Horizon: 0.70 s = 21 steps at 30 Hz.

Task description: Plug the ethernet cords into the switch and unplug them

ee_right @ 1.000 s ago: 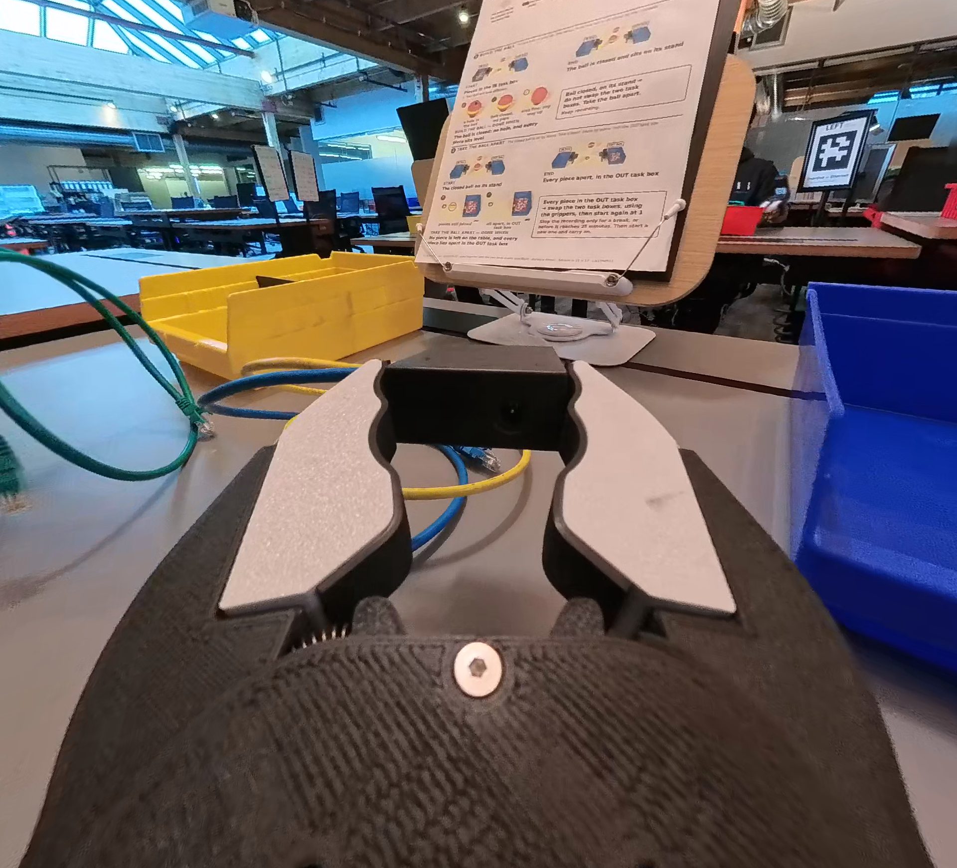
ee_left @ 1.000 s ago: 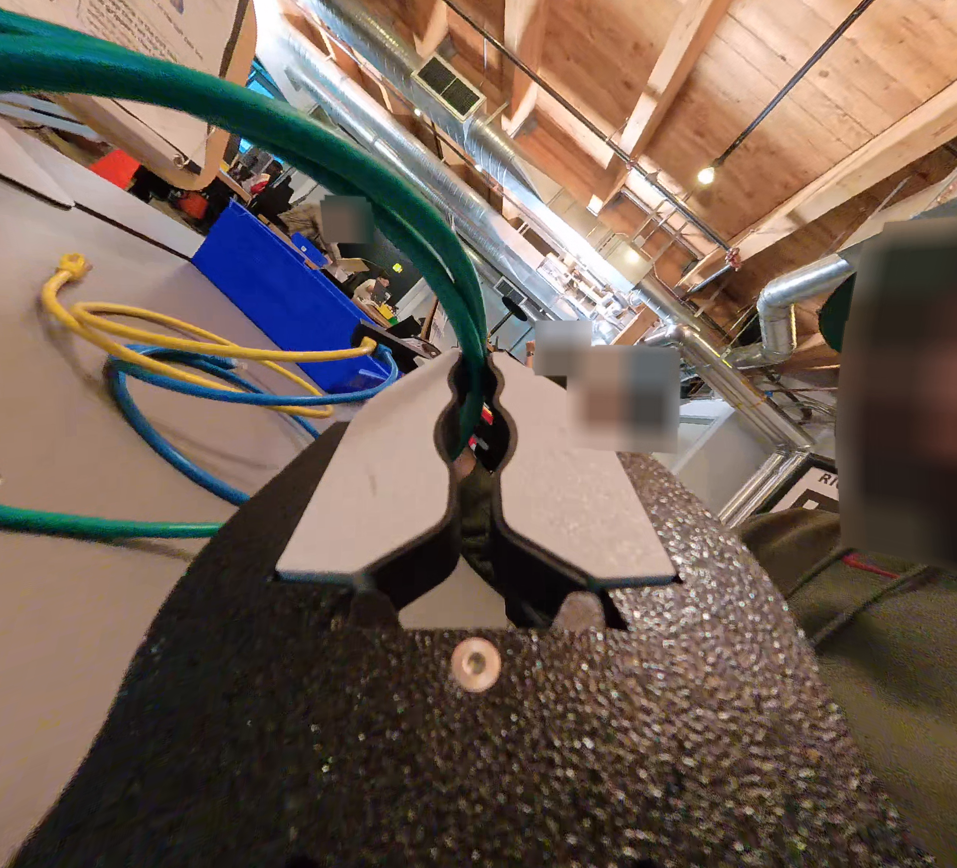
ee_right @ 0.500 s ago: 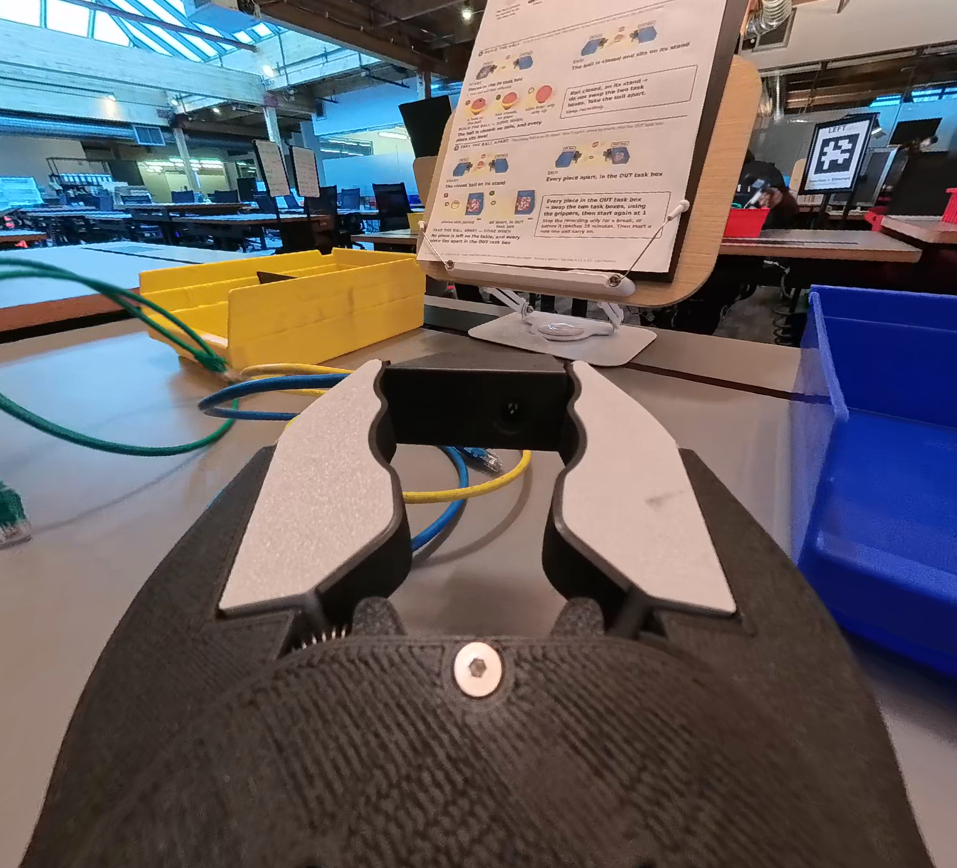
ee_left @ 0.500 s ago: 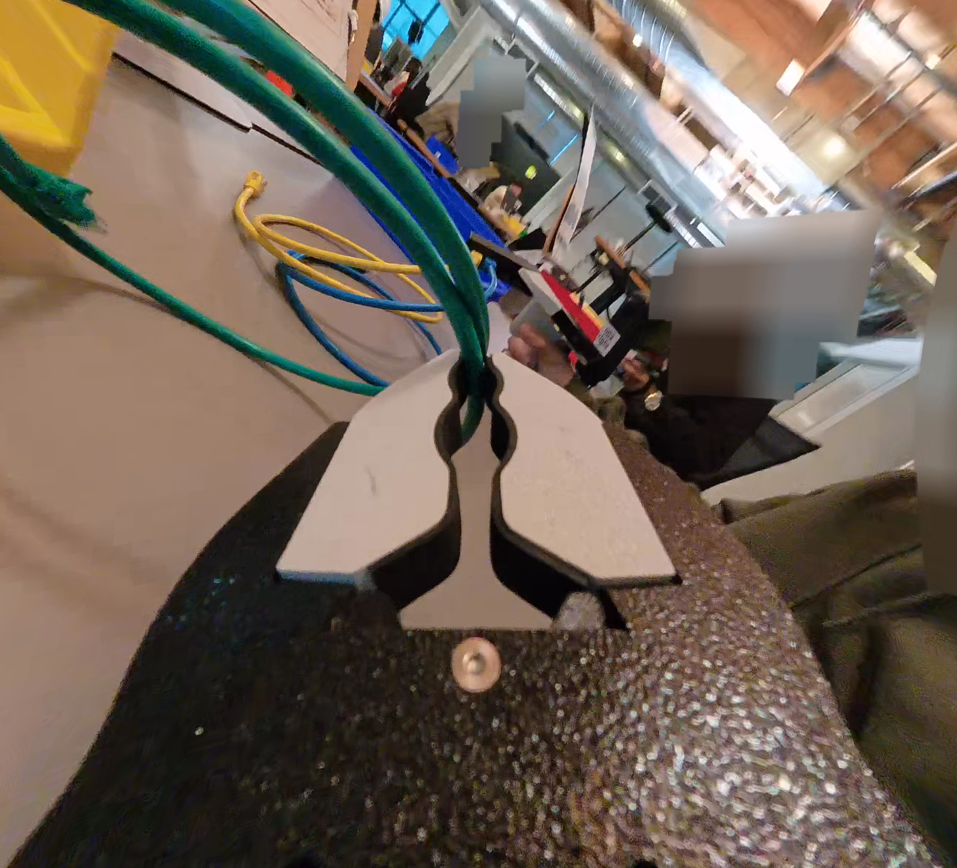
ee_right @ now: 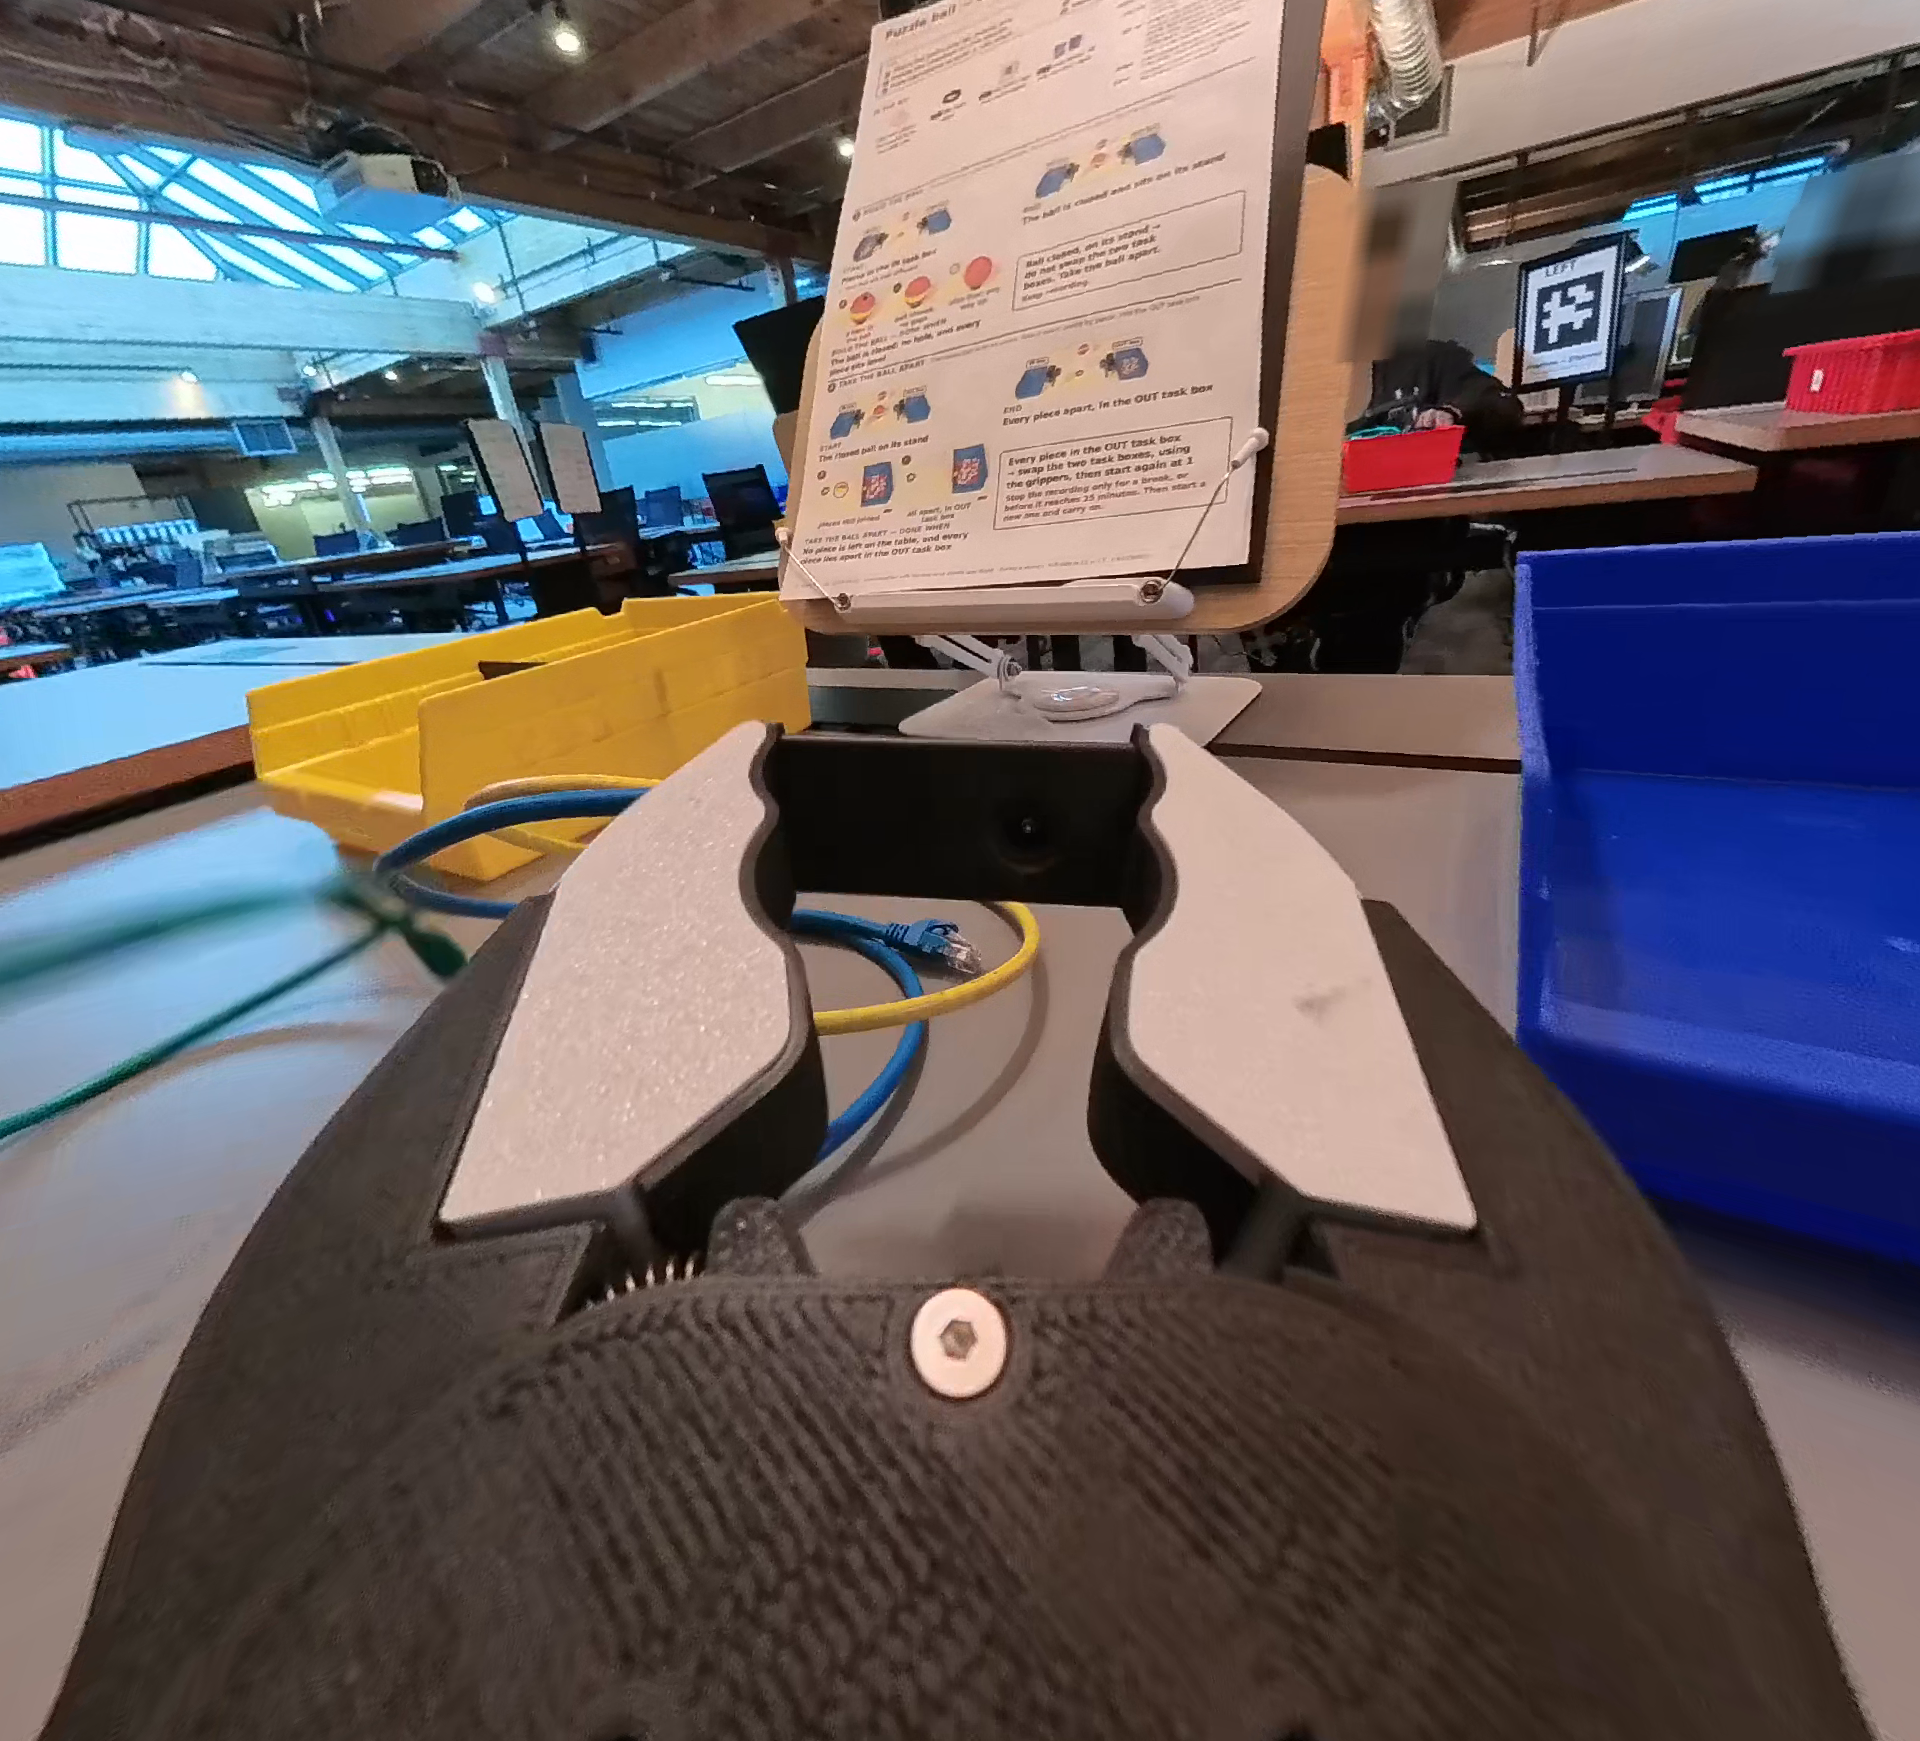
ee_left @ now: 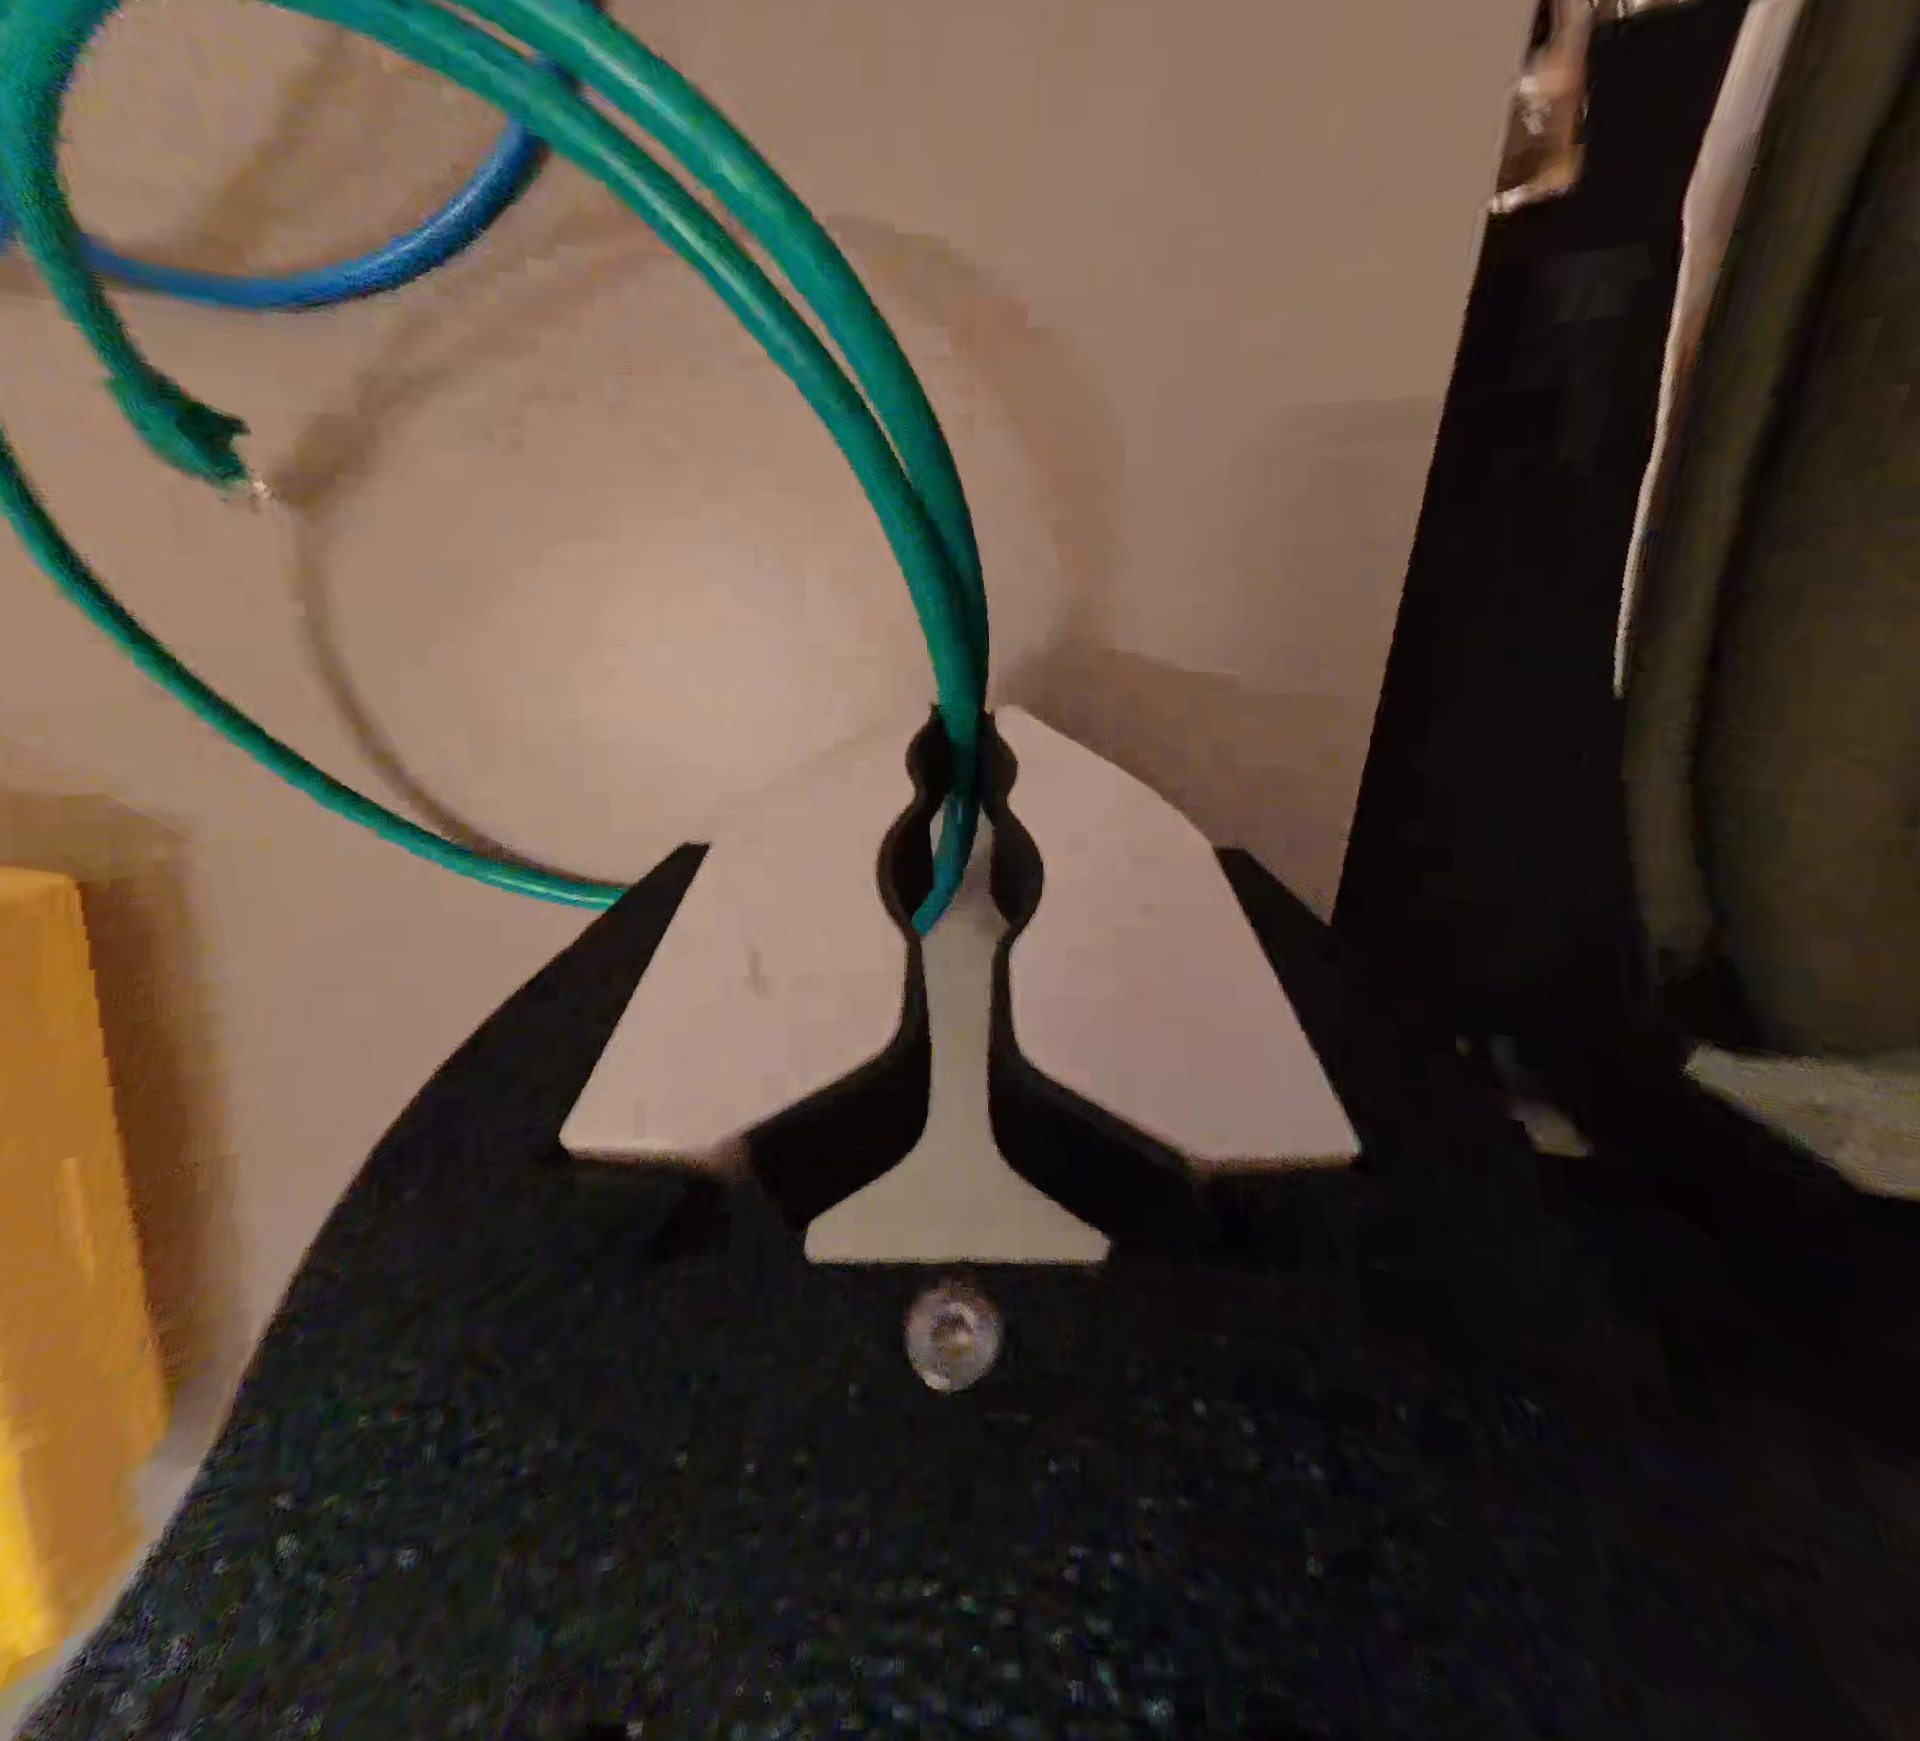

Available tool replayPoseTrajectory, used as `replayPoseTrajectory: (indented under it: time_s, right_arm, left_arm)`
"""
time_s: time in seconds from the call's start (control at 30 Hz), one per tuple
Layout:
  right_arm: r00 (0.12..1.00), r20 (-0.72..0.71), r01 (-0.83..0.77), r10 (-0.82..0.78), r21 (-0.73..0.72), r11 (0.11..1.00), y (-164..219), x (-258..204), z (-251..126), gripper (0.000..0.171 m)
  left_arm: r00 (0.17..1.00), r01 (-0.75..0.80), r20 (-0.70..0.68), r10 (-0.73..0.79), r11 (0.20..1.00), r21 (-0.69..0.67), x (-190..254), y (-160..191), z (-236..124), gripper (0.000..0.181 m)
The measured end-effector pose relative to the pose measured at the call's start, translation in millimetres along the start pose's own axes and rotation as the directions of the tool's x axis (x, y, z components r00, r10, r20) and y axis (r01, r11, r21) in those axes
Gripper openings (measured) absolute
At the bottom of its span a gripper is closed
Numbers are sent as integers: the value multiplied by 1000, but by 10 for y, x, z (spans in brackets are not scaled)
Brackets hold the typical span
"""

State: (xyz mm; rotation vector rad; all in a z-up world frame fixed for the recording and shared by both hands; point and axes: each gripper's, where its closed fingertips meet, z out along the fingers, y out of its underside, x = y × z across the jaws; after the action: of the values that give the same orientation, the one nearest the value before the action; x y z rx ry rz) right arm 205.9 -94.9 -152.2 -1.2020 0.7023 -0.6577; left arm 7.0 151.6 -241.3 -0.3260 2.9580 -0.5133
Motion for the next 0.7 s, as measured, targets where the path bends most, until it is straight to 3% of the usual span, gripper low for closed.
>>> replayPoseTrajectory:
  time_s: [0.03, 0.13, 0.27, 0.43, 0.53, 0.6, 0.7]
  right_arm:
    - [1000, -4, -9, 9, 5, 1000, -6, 13, -5, 62]
    - [1000, 0, -27, 27, 9, 1000, -12, 28, -10, 62]
    - [1000, 23, -16, 16, -4, 1000, 4, -11, 4, 62]
    - [999, 34, 12, -11, -19, 1000, 23, -53, 20, 62]
    - [999, 36, 19, -18, -25, 1000, 31, -62, 27, 62]
    - [999, 33, 21, -20, -26, 999, 32, -59, 30, 62]
    - [1000, 23, 18, -17, -16, 1000, 21, -44, 21, 62]
  left_arm:
    - [996, -93, -1, 93, 995, -27, 42, 5, 63, 5]
    - [974, -228, -19, 228, 967, -115, 53, 180, 165, 5]
    - [993, -113, -32, 110, 985, -130, -8, 441, 152, 9]
    - [977, 186, -128, -168, 971, 153, -10, 155, -114, 52]
    - [905, 401, -14, -424, 845, 354, -380, -261, -143, 49]
    - [815, 554, -67, -576, 741, 378, -467, -496, 17, 48]
    - [703, 694, -187, -686, 603, 393, -565, -788, 256, 46]
